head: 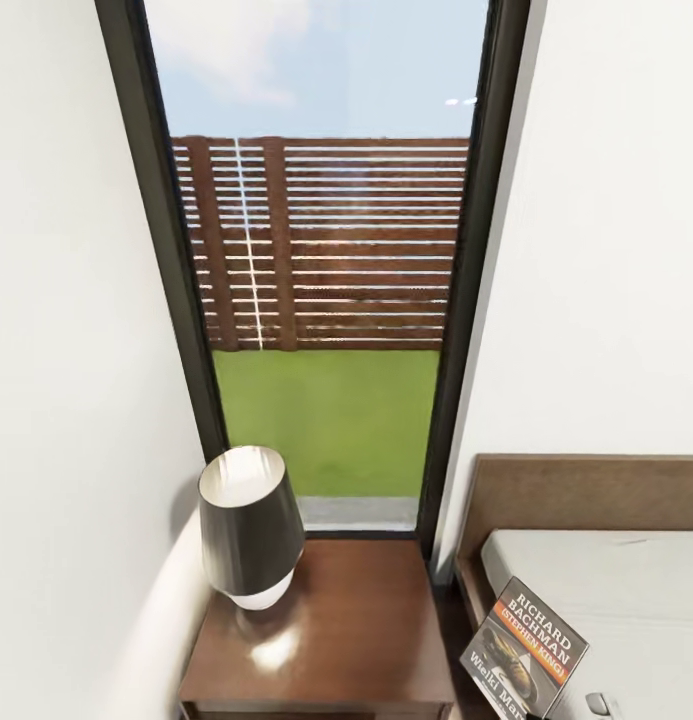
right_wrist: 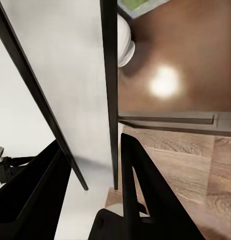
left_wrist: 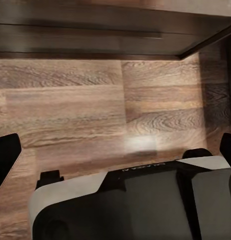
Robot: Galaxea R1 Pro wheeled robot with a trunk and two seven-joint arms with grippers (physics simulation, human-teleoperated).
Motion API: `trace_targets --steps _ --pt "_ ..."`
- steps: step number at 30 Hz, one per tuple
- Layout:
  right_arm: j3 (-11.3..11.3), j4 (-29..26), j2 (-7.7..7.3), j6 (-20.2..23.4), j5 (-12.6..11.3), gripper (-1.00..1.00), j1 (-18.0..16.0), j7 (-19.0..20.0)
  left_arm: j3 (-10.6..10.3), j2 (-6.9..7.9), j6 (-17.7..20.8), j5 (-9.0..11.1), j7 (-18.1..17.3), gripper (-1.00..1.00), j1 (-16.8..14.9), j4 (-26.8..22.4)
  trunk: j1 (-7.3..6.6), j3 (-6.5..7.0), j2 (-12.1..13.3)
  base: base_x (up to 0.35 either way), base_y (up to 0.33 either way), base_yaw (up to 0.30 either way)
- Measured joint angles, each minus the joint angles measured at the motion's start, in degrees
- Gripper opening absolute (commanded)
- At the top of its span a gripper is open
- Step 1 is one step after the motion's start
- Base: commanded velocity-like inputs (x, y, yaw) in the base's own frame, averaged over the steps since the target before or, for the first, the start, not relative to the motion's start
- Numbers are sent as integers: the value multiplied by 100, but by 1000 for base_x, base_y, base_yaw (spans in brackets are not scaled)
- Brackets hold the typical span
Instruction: In the bedroom, move the book from the bed onto either nightstand, and place the two sandals side by side next to the bed.
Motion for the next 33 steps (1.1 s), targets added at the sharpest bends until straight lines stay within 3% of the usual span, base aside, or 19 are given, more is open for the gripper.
trace_targets --steps 15,33 --pt "1 0 0 0 0 -100 0 0 0 0 -1 0 0 100 0 -3 1 0 0 300 0 0" --pt "-8 -3 0 -1 -7 -100 -1 0 -9 -9 0 0 0 100 0 -2 3 1 1 23 0 0"
